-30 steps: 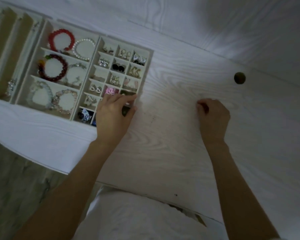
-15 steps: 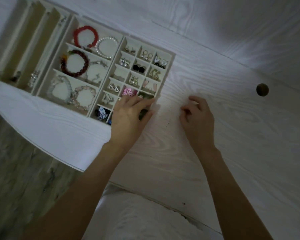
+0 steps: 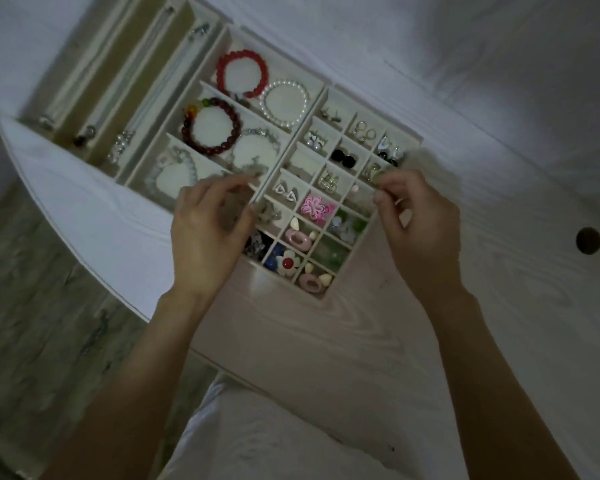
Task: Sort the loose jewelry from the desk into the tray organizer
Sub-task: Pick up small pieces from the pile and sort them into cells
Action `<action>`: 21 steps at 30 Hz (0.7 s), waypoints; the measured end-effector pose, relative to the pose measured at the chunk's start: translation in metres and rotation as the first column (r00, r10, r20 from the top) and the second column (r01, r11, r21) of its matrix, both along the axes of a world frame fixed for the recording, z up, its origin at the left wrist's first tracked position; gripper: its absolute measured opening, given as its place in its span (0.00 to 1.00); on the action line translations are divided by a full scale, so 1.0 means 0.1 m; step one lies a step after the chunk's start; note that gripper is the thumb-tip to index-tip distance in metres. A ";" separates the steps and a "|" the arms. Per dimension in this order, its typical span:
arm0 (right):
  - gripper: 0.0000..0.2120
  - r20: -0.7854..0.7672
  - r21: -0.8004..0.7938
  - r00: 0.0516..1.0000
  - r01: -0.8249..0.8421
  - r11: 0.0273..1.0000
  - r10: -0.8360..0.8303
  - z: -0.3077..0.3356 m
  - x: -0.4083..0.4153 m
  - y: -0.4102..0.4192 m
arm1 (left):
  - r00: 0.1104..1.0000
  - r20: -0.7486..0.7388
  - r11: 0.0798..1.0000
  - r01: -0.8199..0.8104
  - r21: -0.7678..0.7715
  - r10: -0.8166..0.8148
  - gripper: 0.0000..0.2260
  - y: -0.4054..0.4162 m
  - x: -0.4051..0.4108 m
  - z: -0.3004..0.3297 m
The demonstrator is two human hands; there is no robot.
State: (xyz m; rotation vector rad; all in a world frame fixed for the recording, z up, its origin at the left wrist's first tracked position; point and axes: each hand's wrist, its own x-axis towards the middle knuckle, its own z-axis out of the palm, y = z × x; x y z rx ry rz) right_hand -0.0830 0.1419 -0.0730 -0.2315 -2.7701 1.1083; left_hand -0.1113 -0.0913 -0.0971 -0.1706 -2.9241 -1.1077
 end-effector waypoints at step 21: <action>0.03 0.042 0.209 0.964 -0.264 0.942 0.261 -0.15 -0.75 -0.41 | 1.000 0.020 0.997 0.014 0.076 -0.016 0.09 -0.02 -0.10 -0.09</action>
